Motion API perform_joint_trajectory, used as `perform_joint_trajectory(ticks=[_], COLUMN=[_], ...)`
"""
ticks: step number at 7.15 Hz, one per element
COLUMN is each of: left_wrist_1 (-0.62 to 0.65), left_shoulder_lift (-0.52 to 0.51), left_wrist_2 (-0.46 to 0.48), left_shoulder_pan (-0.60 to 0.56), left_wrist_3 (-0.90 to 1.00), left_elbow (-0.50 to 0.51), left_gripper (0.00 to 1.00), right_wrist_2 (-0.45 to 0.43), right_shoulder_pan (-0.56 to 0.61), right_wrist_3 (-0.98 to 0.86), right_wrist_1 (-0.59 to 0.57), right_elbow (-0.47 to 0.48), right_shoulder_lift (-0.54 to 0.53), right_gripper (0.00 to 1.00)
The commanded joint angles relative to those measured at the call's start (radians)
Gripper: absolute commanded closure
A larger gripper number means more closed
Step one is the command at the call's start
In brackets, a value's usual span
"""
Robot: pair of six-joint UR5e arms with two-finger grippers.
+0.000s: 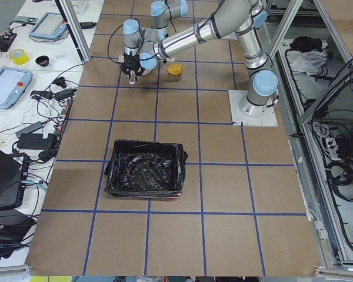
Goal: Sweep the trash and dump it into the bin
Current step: 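Sweep the yellow sponge and pastry into the dustpan with the right-held brush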
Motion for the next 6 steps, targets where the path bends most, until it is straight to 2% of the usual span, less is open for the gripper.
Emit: perform_joint_trajectory(ticks=[1,2,4,5,6], left_wrist_1=[0.008,0.008,0.005,0.002,-0.049], left_shoulder_lift=[-0.012,-0.012,-0.004,0.008,0.031], left_wrist_2=[-0.057,-0.078,-0.112,-0.106,-0.106], left_shoulder_pan=[0.003,0.004,0.010,0.012,0.041], left_wrist_3=[0.007,0.008,0.011,0.017,0.022], left_elbow=[0.000,0.000,0.001,0.009,0.014], left_gripper=[1.00,1.00,1.00,1.00,1.00], right_wrist_2=[-0.038,-0.105,-0.141,-0.191,-0.195], right_shoulder_pan=[-0.017,-0.023,-0.026,-0.040,-0.051], right_wrist_3=[-0.001,-0.009,-0.012,-0.047,-0.076], right_wrist_1=[0.049,0.130,0.242,0.274,0.279], right_elbow=[-0.018,-0.034,-0.041,-0.035,-0.021], right_shoulder_lift=[-0.039,-0.077,-0.174,-0.194,-0.199], right_gripper=[1.00,1.00,1.00,1.00,1.00])
